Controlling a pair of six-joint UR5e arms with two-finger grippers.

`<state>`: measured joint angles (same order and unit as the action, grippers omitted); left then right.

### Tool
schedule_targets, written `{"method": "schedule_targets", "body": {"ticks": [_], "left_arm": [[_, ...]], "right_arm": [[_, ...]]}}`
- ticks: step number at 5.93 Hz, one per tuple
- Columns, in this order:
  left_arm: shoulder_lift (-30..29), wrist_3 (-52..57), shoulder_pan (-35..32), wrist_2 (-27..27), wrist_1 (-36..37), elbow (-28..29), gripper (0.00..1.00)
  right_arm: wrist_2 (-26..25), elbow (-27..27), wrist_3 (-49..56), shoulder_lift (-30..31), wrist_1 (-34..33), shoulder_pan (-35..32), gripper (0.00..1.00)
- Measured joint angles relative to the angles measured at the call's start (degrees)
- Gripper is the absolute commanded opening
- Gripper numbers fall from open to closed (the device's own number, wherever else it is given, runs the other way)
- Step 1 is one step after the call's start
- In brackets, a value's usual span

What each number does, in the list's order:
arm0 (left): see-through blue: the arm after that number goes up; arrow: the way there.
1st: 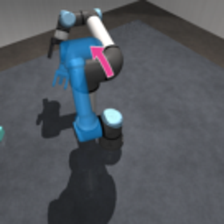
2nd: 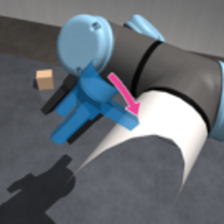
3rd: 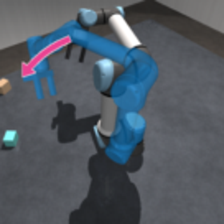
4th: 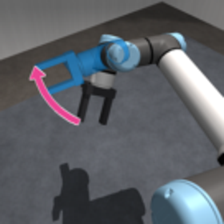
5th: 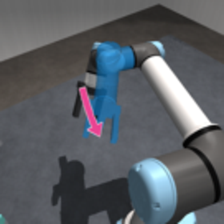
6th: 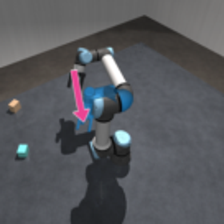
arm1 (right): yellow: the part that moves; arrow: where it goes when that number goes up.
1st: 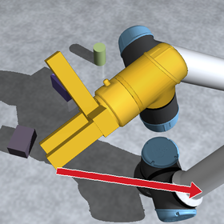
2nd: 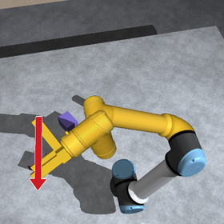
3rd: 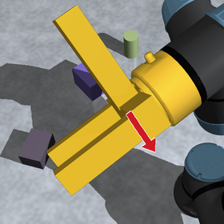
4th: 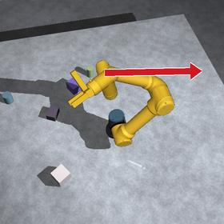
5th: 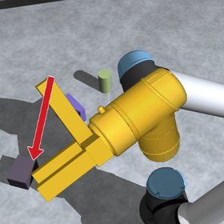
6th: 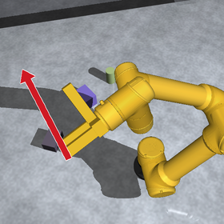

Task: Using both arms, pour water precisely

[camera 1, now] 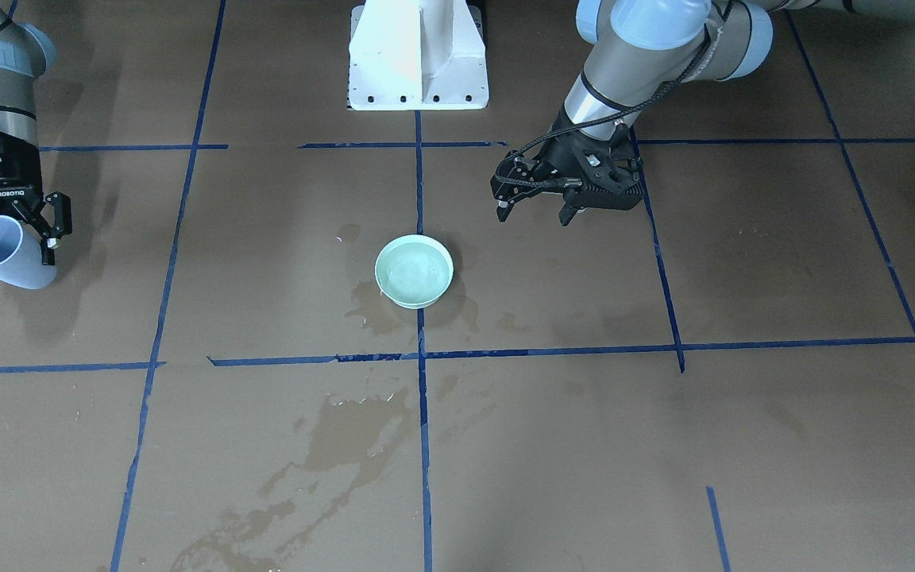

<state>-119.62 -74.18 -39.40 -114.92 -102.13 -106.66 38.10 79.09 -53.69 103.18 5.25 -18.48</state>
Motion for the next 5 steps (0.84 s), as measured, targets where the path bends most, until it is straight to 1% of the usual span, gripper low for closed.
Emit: {"method": "schedule_targets", "body": {"ticks": [2, 3, 4, 5], "left_arm": [[0.0, 0.0, 0.0, 0.0, 0.0, -0.1, 1.0], [0.0, 0.0, 0.0, 0.0, 0.0, -0.2, 1.0], [0.0, 0.0, -0.1, 0.0, 0.0, -0.2, 1.0], [-0.1, 0.0, -0.1, 0.1, 0.0, -0.4, 1.0]], "right_arm": [[0.1, -0.9, -0.4, -0.3, 0.2, -0.2, 0.19], [0.1, -1.2, -1.0, -0.1, 0.4, -0.2, 0.22], [0.2, -1.7, -2.0, 0.0, 0.8, -0.2, 0.35], [0.2, -2.6, -2.5, 0.1, 1.5, -0.2, 0.59]]}}
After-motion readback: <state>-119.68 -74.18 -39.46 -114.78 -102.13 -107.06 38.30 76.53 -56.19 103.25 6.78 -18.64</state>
